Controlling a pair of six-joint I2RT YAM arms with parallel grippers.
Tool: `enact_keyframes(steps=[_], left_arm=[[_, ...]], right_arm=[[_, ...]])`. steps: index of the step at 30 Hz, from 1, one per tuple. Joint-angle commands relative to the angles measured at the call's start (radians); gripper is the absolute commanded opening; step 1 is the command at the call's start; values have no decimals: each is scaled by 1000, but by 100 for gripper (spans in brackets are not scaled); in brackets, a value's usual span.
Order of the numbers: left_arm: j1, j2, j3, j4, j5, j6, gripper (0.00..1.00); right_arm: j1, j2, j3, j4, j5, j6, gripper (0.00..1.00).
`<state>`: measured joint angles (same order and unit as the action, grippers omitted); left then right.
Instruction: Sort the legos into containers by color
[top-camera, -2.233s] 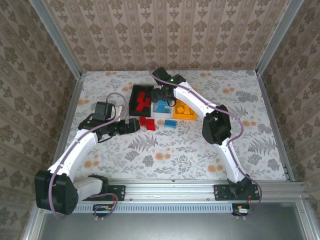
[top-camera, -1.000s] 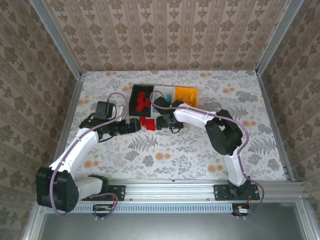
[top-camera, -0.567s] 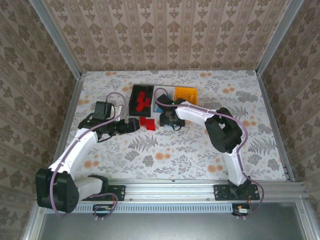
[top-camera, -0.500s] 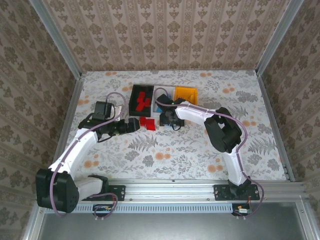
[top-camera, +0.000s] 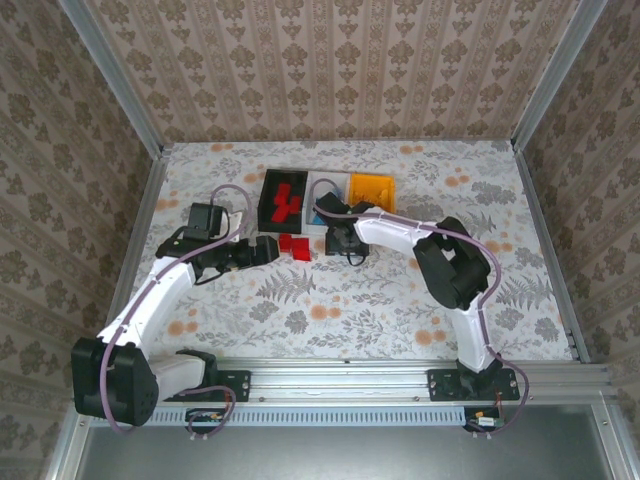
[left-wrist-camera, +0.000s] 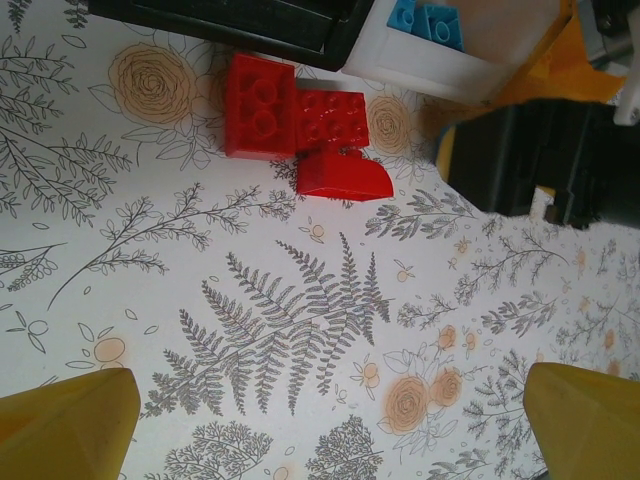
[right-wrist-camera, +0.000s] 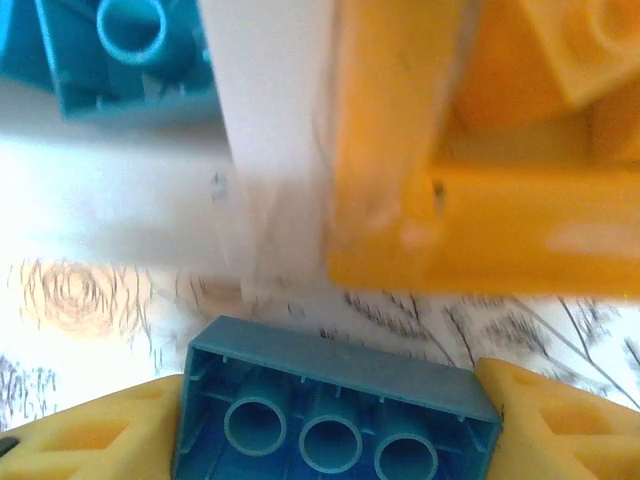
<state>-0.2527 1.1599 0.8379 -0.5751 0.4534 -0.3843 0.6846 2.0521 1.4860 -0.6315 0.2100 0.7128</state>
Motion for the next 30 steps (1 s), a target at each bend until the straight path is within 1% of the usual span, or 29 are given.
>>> enact_keyframes(steps=[1, 6, 9, 17, 22, 27, 30], left_arm=[[9, -20, -9, -3, 16, 18, 100], [9, -13, -11, 9, 21, 12, 100], [9, -2, -8, 9, 24, 11, 100], [4, 21, 3, -21, 5, 14, 100], [-17, 44, 7, -42, -5, 29, 100], [-32, 68, 25, -45, -10, 38, 100], [-39, 84, 27, -44, -13, 44, 100]], right_arm=[[32, -108, -31, -11, 14, 23, 61], [42, -165, -12, -13, 4, 17, 61], [33, -158, 45, -26, 14, -17, 61], [-42, -32, 293, -79, 9, -125, 61], [-91, 75, 450, -113, -5, -168, 61], [-123, 158, 543, -127, -28, -186, 61], [-133, 195, 585, -131, -35, -192, 63]])
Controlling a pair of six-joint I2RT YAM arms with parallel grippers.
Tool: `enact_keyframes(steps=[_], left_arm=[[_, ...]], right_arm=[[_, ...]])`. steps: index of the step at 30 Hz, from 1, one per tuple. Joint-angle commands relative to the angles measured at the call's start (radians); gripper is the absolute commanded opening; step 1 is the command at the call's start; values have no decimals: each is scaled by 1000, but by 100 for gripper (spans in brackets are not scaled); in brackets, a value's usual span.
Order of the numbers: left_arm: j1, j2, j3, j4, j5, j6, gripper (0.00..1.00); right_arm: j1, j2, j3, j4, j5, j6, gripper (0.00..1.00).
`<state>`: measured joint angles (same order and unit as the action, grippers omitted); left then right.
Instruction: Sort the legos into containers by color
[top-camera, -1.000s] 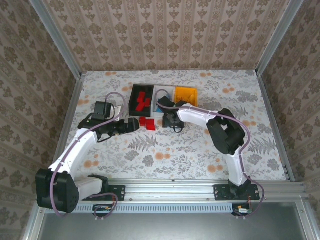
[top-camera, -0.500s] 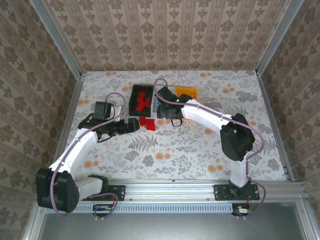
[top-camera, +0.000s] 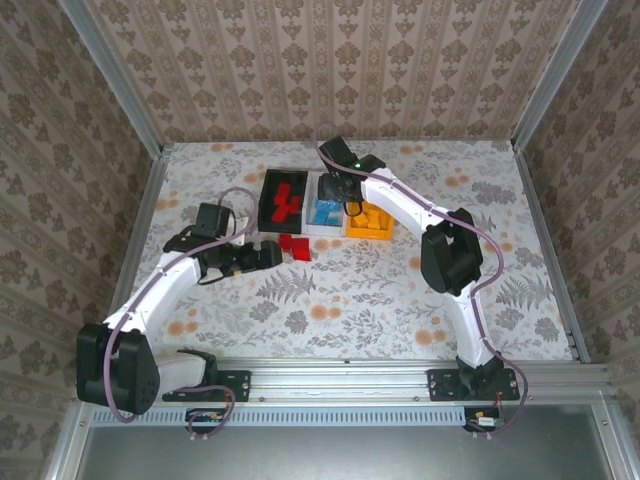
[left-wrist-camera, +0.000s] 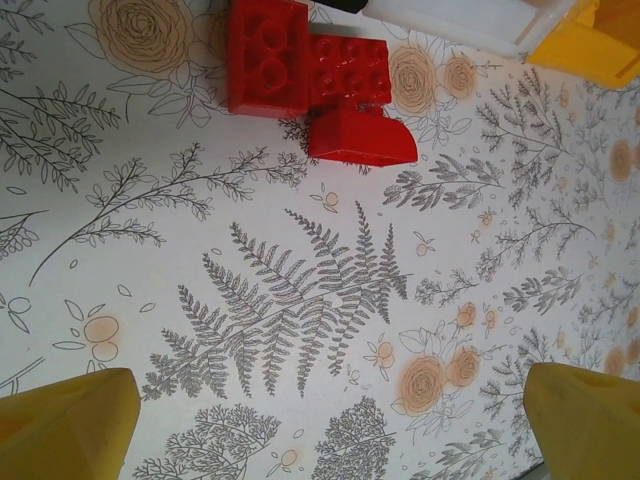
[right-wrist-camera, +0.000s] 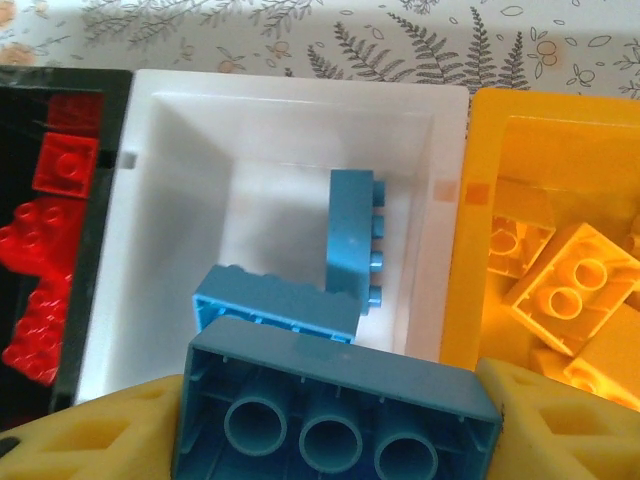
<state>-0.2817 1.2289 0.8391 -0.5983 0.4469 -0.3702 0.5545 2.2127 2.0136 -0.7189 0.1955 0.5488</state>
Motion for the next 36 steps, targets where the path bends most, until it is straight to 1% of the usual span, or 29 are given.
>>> enact_keyframes(steps=[1, 5, 10, 15, 18, 24, 26, 28, 31, 33, 36], left_arm=[[-14, 22, 26, -17, -7, 30, 100], [-33, 53, 43, -15, -11, 30, 100], [-57, 70, 57, -14, -23, 27, 100], [-74, 85, 63, -9, -38, 24, 100], [-94, 101, 75, -10, -56, 26, 100], [-154, 141, 105, -15, -113, 34, 99], [-166, 162, 110, -8, -127, 32, 97], [-206, 188, 118, 5, -141, 31, 94], [-229, 242, 145, 18, -163, 26, 87], [-245, 282, 166, 25, -175, 25, 84], [-272, 345, 211, 19, -219, 40, 83]], right_arm=[[-6, 45, 75, -47, -27, -29, 65], [-8, 75, 110, -54, -36, -34, 71], [-9, 64, 103, -51, -40, -34, 89], [-8, -11, 45, -26, -49, -32, 95], [-5, -96, -36, 3, -51, -21, 95], [20, -285, -289, 71, -68, 10, 95], [29, -341, -385, 97, -90, 23, 95], [40, -386, -469, 112, -99, 36, 95], [58, -444, -584, 128, -107, 55, 95], [69, -466, -629, 121, -105, 62, 95], [85, -493, -698, 140, -109, 75, 94]])
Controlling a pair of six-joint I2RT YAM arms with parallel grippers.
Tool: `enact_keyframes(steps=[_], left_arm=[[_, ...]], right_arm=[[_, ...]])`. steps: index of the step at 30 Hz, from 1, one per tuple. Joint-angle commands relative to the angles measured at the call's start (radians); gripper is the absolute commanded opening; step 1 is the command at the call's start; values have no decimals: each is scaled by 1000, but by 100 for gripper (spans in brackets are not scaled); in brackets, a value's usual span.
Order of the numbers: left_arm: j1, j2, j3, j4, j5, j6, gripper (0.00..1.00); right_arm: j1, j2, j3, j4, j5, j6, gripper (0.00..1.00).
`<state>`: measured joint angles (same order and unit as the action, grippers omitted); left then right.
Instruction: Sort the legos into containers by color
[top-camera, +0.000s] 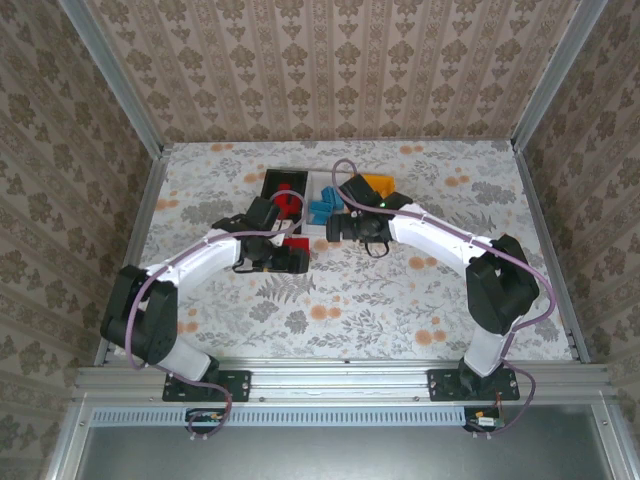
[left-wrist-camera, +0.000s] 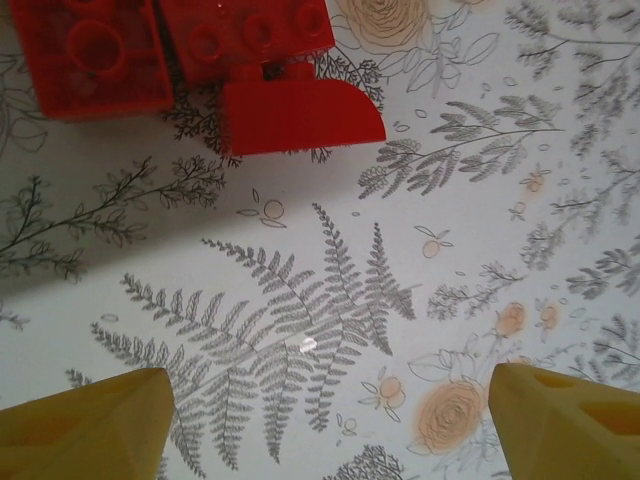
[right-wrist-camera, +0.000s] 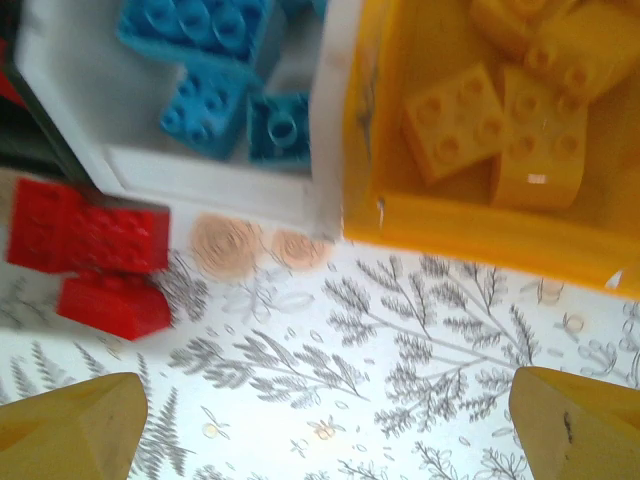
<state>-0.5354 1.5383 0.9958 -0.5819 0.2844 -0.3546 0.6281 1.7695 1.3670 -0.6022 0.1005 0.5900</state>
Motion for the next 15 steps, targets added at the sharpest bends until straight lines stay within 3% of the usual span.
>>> enact_keyframes(steps=[1, 15], left_arm=[[-26, 57, 71, -3, -74, 35, 82], [-64, 277, 212, 11, -139, 76, 79]], right_arm=[[13, -62, -73, 32, -17, 40, 94], [10, -164, -181, 34, 10, 55, 94]])
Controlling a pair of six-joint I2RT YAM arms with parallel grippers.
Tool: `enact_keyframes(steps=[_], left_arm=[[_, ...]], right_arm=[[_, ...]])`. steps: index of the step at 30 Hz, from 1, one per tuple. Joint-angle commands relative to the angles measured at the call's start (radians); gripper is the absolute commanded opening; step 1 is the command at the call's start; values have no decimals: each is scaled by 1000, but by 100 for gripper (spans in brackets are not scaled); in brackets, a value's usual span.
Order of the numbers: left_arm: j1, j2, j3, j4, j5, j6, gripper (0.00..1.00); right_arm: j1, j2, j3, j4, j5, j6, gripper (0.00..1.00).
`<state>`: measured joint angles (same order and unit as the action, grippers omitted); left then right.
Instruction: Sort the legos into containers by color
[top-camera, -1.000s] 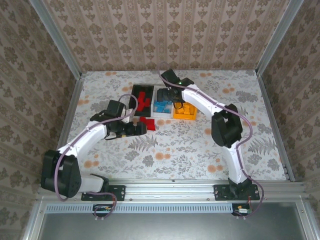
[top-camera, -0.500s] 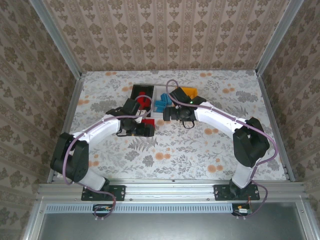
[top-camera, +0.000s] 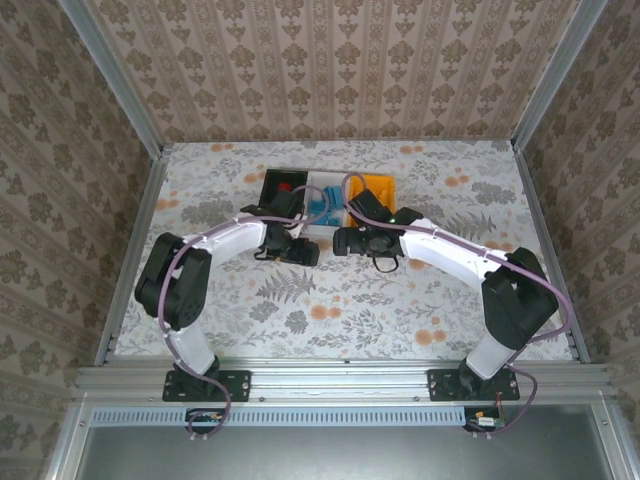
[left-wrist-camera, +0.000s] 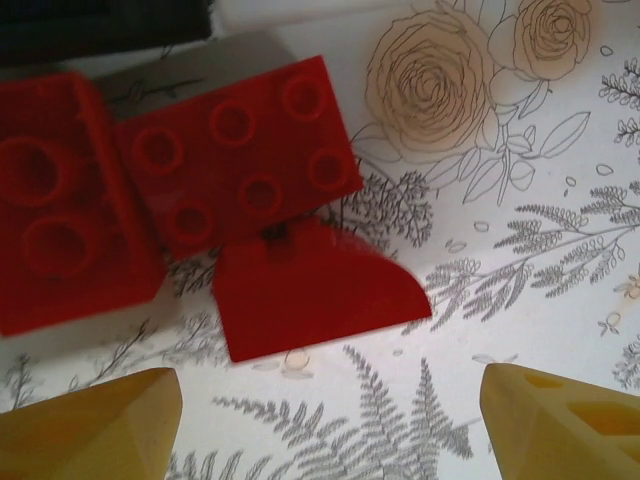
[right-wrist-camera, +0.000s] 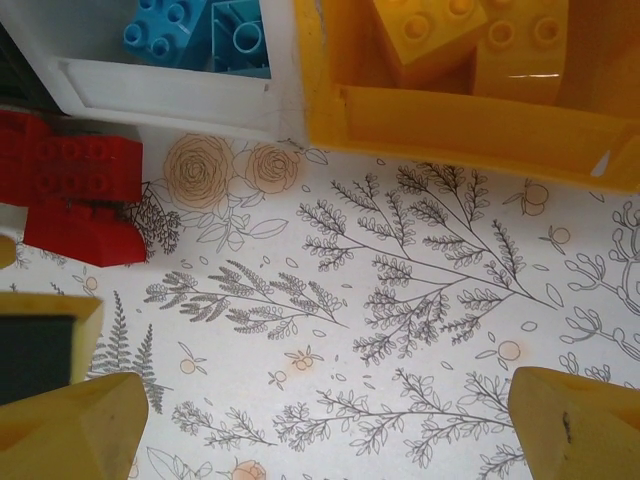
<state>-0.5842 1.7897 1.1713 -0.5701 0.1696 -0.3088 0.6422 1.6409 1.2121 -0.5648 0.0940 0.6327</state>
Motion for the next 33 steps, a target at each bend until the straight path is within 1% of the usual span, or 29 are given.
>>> enact_keyframes(steps=[1, 6, 11, 17, 22, 28, 33], left_arm=[[-18, 39, 46, 1, -28, 31, 78], [-29, 87, 81, -2, -41, 37, 76], [-31, 111, 100, -6, -53, 45, 66], [-32, 108, 100, -16, -63, 50, 56], [-37, 50, 58, -22, -61, 41, 53], [-35, -69, -19, -25, -19, 12, 52], [-26, -170, -45, -31, 22, -14, 52]], right_arm=[[-4, -42, -33, -4, 17, 13, 94], [-5, -64, -58, -4, 17, 19, 94], [-5, -71, -74, 3, 16, 22, 94], [-6, -77, -75, 9, 12, 27, 94], [-4, -84, -76, 2, 17, 27, 94], [-5, -115, -113, 8, 29, 36, 94], [-4, -122, -142, 20, 20, 47, 94]])
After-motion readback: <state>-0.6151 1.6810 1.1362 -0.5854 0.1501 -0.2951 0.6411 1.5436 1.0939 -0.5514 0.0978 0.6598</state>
